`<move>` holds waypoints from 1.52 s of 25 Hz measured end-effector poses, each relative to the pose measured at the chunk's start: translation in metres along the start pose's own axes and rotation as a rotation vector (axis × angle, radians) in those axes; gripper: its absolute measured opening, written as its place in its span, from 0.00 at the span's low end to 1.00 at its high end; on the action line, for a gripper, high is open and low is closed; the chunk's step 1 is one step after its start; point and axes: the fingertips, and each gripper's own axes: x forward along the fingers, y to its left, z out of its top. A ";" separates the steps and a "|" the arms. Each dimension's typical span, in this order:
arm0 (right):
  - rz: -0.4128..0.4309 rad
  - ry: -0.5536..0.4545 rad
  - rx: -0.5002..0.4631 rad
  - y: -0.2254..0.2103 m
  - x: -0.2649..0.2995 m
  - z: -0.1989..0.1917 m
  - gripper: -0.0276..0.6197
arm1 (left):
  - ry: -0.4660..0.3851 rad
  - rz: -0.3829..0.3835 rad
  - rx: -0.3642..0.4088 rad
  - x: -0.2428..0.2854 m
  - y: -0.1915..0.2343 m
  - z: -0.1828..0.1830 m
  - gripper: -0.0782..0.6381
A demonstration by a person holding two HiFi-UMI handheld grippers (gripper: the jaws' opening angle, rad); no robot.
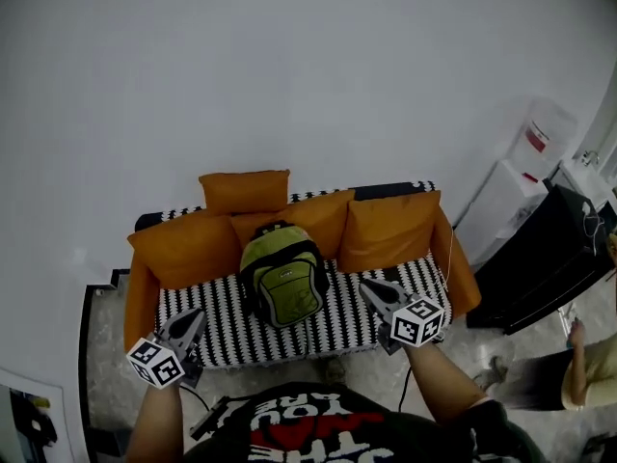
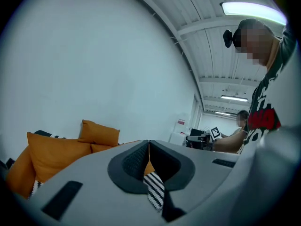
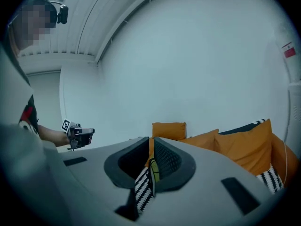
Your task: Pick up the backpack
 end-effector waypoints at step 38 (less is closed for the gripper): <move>0.398 0.714 -0.372 -0.186 0.277 -0.241 0.85 | 0.475 -0.177 0.080 0.241 0.208 -0.274 0.90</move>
